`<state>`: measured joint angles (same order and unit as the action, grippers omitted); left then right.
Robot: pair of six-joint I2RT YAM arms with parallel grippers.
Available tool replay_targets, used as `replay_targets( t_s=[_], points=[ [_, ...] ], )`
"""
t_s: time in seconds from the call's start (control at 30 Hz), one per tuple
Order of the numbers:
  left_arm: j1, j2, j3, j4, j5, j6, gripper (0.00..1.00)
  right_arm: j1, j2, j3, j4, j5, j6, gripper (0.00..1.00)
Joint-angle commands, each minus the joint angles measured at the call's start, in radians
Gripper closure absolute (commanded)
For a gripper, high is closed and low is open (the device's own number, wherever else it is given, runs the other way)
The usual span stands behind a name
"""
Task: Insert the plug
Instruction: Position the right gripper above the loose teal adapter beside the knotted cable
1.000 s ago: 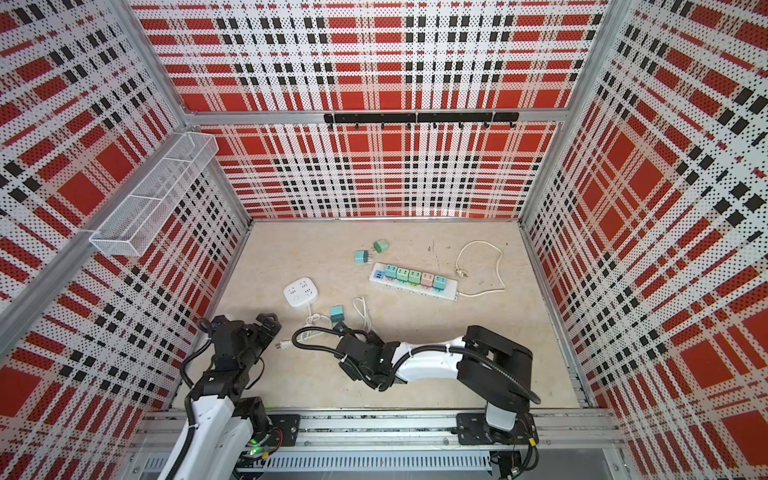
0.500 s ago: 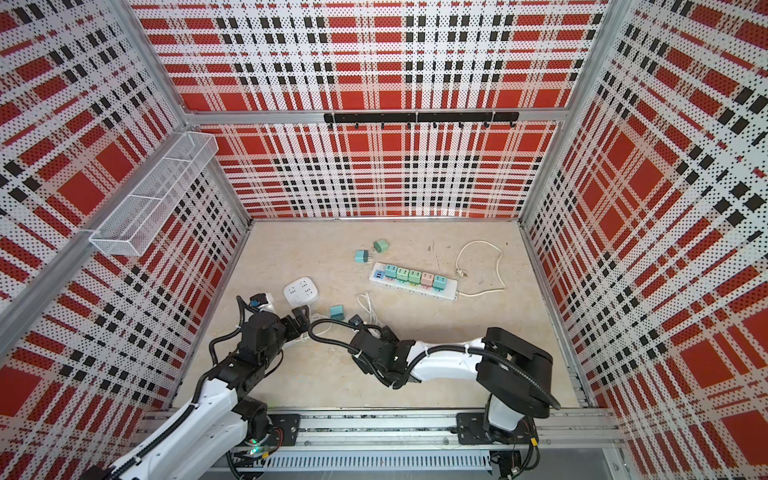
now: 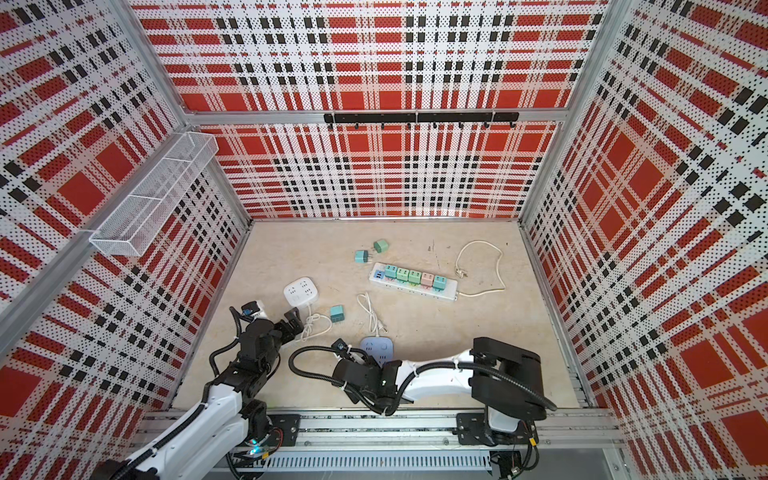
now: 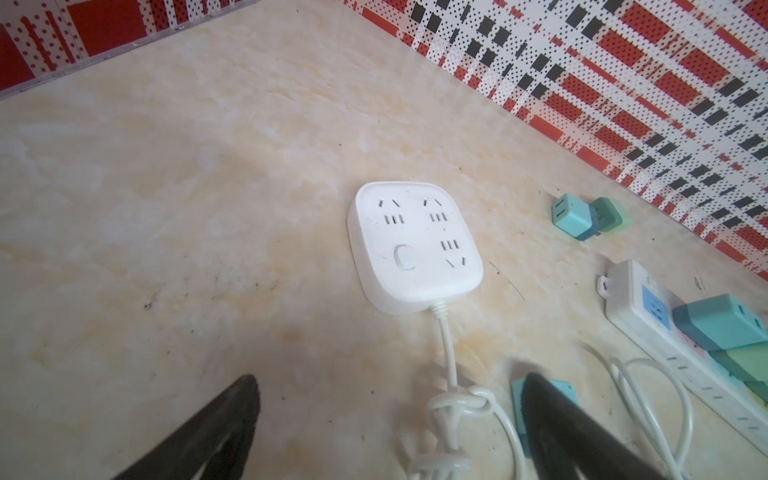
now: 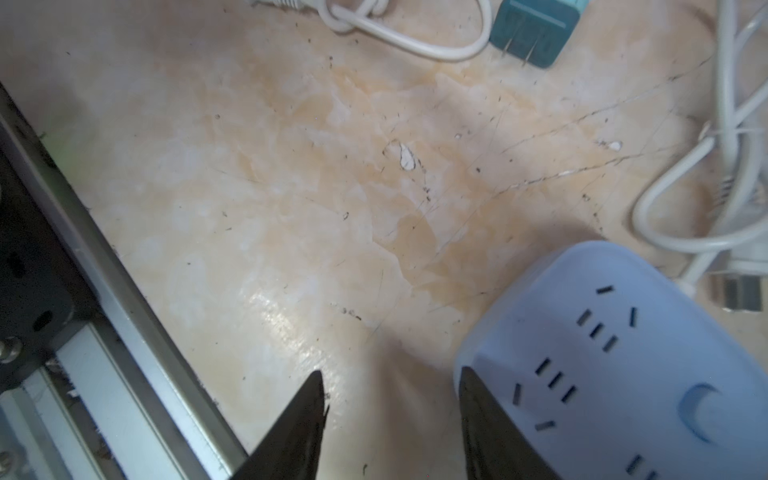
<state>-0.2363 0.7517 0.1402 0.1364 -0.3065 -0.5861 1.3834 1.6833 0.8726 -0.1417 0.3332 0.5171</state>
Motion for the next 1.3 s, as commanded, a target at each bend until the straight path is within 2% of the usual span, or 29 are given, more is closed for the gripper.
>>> replay_targets(
  t_s=[0.0, 0.27, 0.47, 0.8, 1.03, 1.27],
  points=[
    [0.009, 0.01, 0.015, 0.048, 0.015, -0.014, 0.0, -0.006, 0.007, -0.039, -0.002, -0.009, 0.083, 0.48],
    [0.011, 0.009, 0.013, 0.05, 0.027, -0.018, 0.01, -0.057, -0.012, -0.108, 0.011, 0.047, 0.125, 0.47],
    [0.01, 0.011, 0.013, 0.051, 0.023, -0.018, 0.01, -0.137, 0.021, -0.119, 0.099, 0.015, 0.105, 0.47],
    [0.009, 0.016, 0.012, 0.055, 0.02, -0.026, 0.01, -0.147, 0.033, 0.015, 0.097, 0.066, 0.019, 0.46],
    [-0.004, 0.017, 0.007, 0.066, 0.015, -0.031, 0.01, -0.151, 0.087, 0.161, 0.113, 0.158, -0.063, 0.35],
    [-0.023, 0.021, 0.008, 0.075, 0.001, -0.025, 0.0, -0.221, 0.212, 0.321, 0.083, 0.072, -0.098, 0.35]
  ],
)
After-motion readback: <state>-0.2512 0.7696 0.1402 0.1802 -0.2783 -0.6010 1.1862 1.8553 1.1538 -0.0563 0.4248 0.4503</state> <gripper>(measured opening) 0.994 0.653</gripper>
